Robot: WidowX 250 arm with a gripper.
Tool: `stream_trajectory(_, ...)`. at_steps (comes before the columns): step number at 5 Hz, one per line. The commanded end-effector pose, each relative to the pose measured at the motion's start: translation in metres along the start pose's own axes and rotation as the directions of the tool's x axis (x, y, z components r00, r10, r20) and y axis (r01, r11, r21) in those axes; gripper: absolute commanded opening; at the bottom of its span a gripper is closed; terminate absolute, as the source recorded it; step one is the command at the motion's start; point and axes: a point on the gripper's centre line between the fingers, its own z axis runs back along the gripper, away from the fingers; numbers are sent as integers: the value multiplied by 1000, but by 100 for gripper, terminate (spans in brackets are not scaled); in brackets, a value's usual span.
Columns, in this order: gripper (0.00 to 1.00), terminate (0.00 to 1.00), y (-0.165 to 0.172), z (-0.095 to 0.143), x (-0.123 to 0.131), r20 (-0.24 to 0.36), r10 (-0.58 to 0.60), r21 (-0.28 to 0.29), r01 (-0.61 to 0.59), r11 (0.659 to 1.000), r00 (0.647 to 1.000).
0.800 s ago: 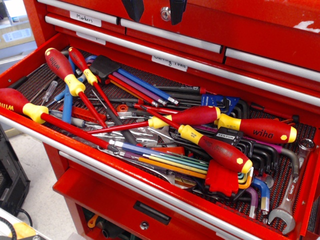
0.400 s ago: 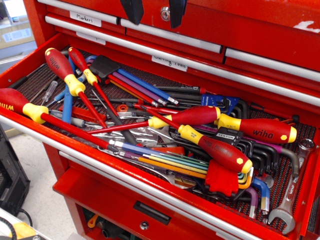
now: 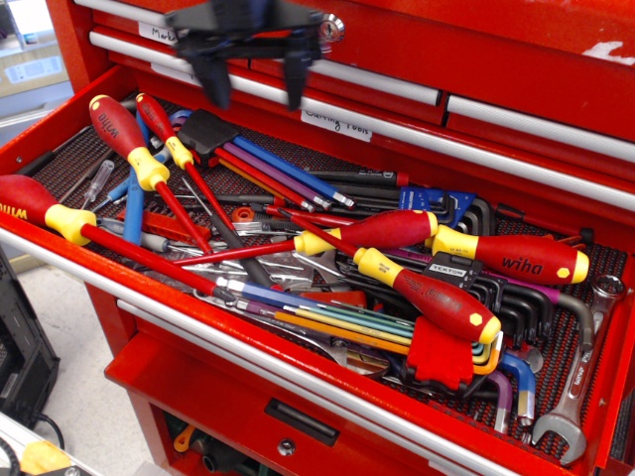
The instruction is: Pick up red srewdriver
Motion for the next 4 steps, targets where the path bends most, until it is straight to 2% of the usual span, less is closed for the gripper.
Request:
stream_trajectory(1,100,0,24,-16,12,128,59,-62,-51,997,990)
stream_trajectory(3,100,0,45,-47,24,122,106,-120,-91,989,987)
stream_trajectory(4,100,0,50,-59,26,116,136,-115,-123,986,984)
